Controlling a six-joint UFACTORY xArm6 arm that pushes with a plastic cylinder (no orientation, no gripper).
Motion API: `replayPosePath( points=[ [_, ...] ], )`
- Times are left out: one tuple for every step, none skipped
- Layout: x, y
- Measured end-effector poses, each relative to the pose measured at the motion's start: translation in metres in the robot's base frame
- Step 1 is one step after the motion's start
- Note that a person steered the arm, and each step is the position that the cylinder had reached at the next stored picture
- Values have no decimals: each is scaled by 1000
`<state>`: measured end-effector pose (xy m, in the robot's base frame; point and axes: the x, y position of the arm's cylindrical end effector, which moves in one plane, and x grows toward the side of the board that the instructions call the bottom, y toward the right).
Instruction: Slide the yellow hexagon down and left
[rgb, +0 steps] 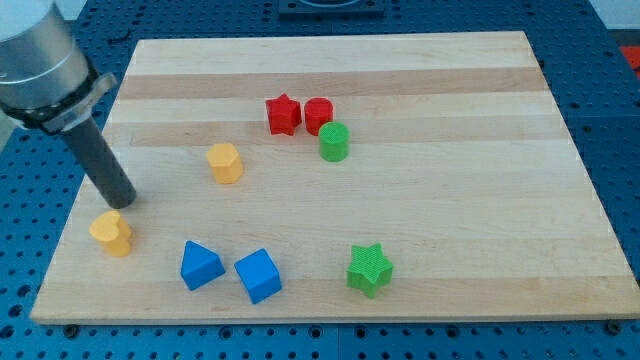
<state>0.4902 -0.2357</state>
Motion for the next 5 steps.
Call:
replayPosePath(
  points=[
    [25,4],
    [50,2],
    [46,4],
    [22,12],
    [-20,32]
  ],
)
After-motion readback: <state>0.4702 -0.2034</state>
